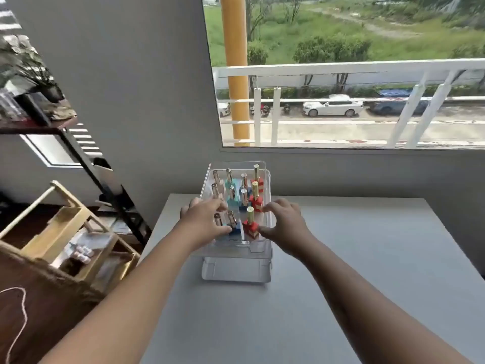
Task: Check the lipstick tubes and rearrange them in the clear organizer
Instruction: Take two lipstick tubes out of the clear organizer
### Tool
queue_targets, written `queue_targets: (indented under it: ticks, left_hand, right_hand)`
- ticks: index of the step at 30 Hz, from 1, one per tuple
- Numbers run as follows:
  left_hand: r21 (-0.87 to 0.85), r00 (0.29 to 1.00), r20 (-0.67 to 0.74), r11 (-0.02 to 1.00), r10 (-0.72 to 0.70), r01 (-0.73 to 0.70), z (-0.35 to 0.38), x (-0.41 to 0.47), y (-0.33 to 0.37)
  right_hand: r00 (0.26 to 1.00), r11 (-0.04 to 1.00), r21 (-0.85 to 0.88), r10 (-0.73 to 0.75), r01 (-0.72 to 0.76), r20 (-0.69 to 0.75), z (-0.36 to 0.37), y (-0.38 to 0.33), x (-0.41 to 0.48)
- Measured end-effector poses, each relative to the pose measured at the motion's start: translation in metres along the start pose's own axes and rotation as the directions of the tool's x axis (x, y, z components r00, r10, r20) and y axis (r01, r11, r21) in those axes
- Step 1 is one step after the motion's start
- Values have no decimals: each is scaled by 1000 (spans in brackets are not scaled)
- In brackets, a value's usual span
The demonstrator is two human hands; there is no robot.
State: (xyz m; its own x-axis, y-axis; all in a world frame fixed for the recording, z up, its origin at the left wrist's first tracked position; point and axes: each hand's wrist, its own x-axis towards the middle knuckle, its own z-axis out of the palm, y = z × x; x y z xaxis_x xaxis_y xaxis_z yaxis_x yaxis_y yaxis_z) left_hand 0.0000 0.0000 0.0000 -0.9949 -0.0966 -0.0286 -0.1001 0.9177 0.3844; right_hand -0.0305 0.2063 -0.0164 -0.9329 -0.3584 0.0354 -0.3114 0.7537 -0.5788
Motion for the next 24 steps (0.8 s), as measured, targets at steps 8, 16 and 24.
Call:
queue_targets:
  ticks: [8, 16, 24]
  left_hand:
    - [142, 992, 69, 983, 108, -117, 14, 24, -6]
    - [256, 978, 168, 952, 125, -166, 15, 32, -4]
    - [245, 954, 128, 924, 271, -295, 8, 38, -1]
  right_hand:
    - [983, 982, -57, 179, -181, -46, 32, -8, 6]
    - [953, 950, -101, 286, -296, -102, 52, -15, 19]
    - [941, 943, -106, 296, -315, -163, 48, -21, 22]
